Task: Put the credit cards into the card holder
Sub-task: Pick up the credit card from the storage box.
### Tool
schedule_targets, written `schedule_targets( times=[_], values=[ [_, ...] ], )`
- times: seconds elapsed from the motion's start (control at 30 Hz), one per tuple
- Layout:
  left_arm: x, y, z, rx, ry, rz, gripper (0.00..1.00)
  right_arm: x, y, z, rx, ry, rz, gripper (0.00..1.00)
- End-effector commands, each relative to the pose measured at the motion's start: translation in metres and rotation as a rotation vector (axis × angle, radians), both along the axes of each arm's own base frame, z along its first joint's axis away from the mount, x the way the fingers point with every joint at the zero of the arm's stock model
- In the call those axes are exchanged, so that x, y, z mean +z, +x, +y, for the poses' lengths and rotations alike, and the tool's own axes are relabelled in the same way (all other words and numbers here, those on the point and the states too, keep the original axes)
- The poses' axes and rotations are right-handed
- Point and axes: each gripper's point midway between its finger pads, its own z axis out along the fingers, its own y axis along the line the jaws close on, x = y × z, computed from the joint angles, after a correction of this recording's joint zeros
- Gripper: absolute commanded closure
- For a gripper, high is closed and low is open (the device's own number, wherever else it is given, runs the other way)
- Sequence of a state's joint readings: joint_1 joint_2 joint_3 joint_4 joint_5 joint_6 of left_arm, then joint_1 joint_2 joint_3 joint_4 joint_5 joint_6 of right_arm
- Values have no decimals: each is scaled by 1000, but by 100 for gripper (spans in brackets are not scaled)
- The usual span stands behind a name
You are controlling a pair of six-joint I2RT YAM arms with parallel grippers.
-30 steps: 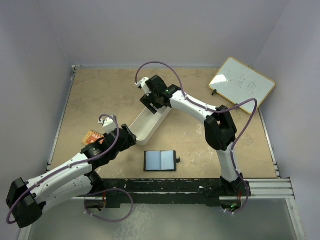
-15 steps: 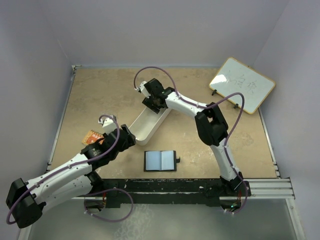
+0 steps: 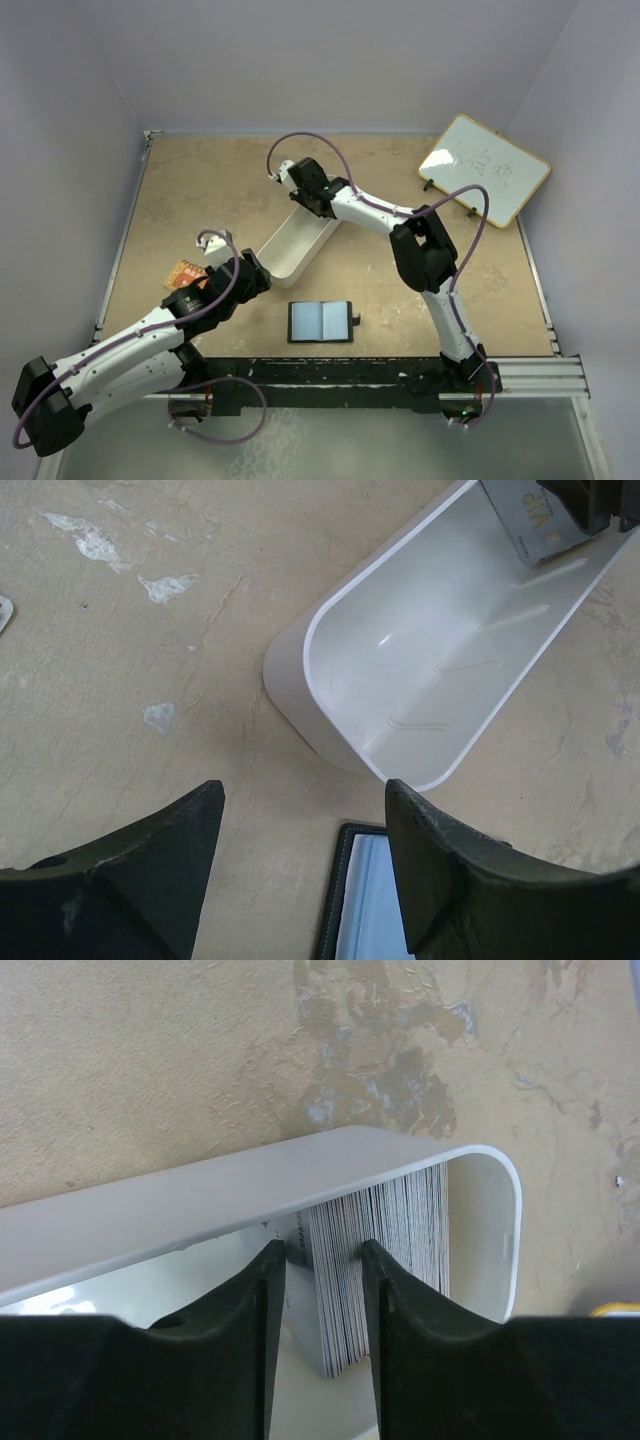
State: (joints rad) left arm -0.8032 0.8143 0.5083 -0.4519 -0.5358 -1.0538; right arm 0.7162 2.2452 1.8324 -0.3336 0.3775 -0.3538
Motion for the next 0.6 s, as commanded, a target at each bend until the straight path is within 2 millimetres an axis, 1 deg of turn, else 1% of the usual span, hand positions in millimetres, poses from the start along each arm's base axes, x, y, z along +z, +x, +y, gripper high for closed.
schedule_targets(
  times=[0.0,0.13,0.27,0.47,0.57],
  values=[
    [8,6,-1,6,-15,-30,37,31,8,-8,-29,14,-77,65],
    [10,5,-1,7,-18,-34,37,37,8,-7,-32,33,-86,75],
    [10,5,-1,6,-16,-34,37,45,9,-5,-30,47,-98,84],
    [8,5,-3,3,-24,-26,37,58,8,-6,-28,50,-101,88],
    [7,5,-5,-3,-26,-22,37,65,5,-6,-19,62,-98,92]
  ],
)
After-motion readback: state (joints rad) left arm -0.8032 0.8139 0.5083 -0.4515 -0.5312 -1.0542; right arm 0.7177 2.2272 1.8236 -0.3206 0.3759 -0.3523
